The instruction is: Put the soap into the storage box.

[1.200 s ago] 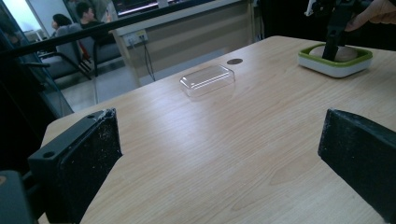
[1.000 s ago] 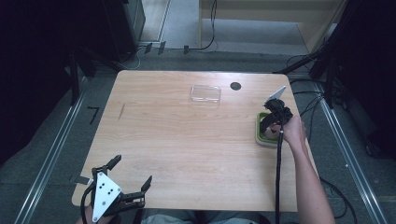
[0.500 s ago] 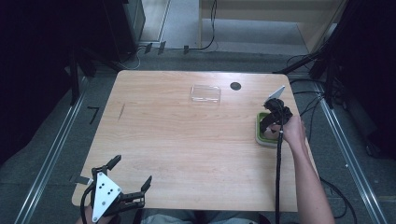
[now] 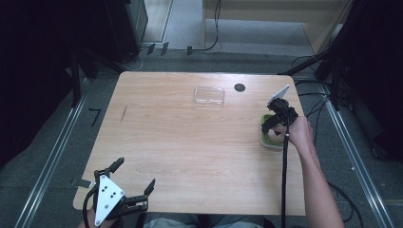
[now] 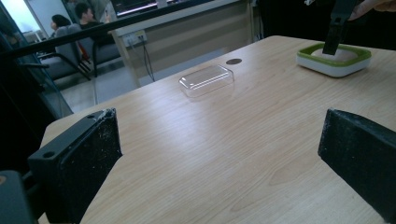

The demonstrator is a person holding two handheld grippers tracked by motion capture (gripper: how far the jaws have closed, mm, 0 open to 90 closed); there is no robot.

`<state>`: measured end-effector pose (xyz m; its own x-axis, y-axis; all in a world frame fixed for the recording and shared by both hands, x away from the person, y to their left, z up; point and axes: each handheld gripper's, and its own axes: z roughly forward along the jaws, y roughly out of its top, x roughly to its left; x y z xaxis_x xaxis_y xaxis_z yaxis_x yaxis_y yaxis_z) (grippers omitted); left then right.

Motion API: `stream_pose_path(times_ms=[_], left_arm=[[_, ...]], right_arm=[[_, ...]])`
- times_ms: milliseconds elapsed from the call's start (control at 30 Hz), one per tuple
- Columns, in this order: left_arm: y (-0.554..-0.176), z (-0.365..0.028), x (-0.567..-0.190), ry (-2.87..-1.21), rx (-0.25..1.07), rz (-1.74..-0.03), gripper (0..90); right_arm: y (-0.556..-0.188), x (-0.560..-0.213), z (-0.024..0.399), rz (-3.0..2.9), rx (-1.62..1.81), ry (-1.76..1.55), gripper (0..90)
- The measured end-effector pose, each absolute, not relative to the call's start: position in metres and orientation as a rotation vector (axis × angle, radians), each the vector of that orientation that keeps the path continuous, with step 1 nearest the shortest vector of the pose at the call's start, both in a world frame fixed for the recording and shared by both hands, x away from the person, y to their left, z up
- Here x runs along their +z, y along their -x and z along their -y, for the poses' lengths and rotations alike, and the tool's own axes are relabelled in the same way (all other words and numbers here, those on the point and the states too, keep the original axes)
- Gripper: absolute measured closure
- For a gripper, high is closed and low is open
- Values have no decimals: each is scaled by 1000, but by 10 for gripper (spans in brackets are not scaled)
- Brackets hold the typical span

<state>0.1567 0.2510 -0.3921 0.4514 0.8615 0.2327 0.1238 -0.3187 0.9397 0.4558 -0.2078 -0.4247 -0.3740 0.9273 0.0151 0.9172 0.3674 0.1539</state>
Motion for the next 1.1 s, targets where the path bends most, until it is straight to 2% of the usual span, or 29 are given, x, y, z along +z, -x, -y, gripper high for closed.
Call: stream_pose_path(times_ms=[567,1100], left_arm=[[-156,-251,-392,-1744,967,-849,0],[-156,-250,-392,-1745,966,-848,0]], right_arm=[[-420,-393,163,-2662,269,-1463,49],[-373,-385,120,-2771,205,-1209,39]])
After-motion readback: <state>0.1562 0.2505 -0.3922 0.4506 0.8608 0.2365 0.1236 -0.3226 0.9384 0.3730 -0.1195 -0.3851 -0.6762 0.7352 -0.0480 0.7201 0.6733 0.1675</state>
